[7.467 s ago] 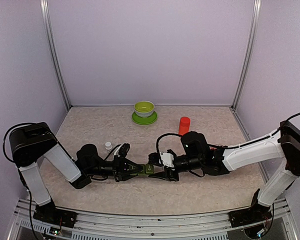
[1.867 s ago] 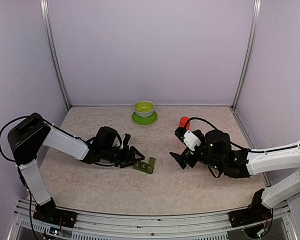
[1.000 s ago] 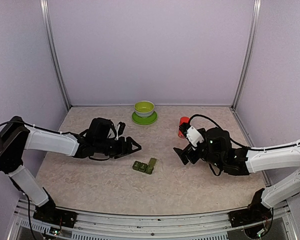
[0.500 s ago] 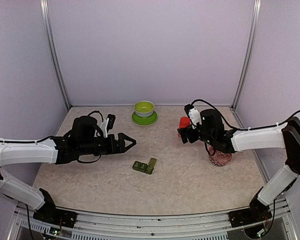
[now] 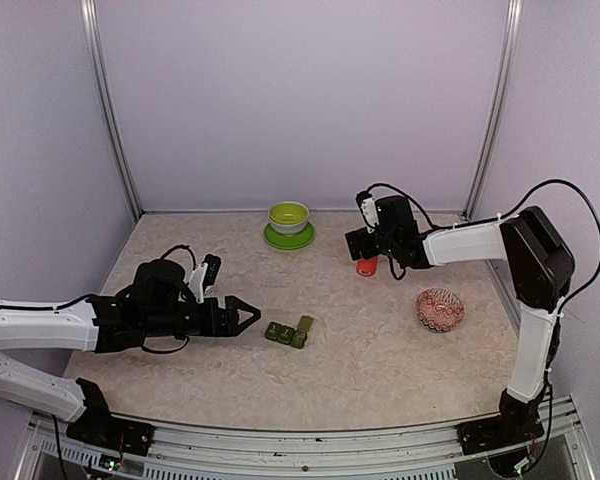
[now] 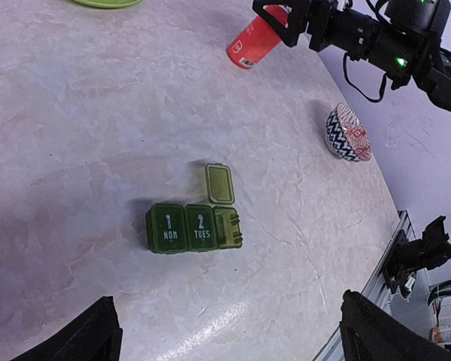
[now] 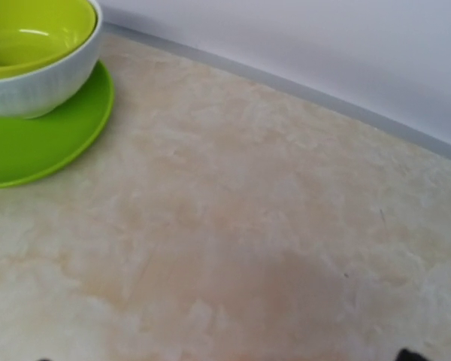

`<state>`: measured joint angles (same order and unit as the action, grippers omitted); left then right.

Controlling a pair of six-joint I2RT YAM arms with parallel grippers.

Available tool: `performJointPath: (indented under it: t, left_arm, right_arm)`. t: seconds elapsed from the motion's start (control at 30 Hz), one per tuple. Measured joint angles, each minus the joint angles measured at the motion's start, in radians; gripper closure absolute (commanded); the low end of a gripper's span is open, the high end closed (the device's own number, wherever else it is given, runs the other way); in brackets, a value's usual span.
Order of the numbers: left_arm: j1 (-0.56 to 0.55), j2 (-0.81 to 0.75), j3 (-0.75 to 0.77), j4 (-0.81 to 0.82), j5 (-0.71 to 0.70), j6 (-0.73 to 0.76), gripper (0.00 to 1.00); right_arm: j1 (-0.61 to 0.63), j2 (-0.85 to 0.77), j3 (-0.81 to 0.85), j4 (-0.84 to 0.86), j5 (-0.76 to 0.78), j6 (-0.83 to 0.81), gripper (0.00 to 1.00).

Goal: Sort the pills into containers
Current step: Pick up the pill bottle from the center of the board.

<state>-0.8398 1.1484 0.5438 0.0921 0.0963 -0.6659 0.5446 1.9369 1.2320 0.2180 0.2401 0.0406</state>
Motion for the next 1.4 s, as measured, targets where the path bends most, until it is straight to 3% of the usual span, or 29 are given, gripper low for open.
performJointPath:
  t: [0.3,0.47,0.67,1.07,1.4]
  left_arm:
    - [-0.011,0.067,-0.023,0.032,0.001,-0.017,0.01]
    - [-0.014,0.087,-0.029,0.060,0.005,-0.025,0.01]
    - [-0.021,0.095,-0.029,0.078,0.008,-0.034,0.01]
    - [-0.027,0.108,-0.030,0.087,0.006,-0.043,0.01]
    - [-0.027,0.000,-0.042,0.076,-0.035,-0.027,0.01]
  right_arm:
    - [-0.004,0.060,0.021,-0.029,0.023,0.002,0.15]
    - [-0.005,0.060,-0.024,-0.016,0.033,-0.003,0.37]
    - [-0.006,0.060,-0.048,0.008,0.009,-0.001,0.49]
    - [-0.006,-0.014,-0.139,0.035,-0.106,-0.005,0.57]
    - [0.070,-0.348,-0.343,0.013,-0.223,-0.023,0.56]
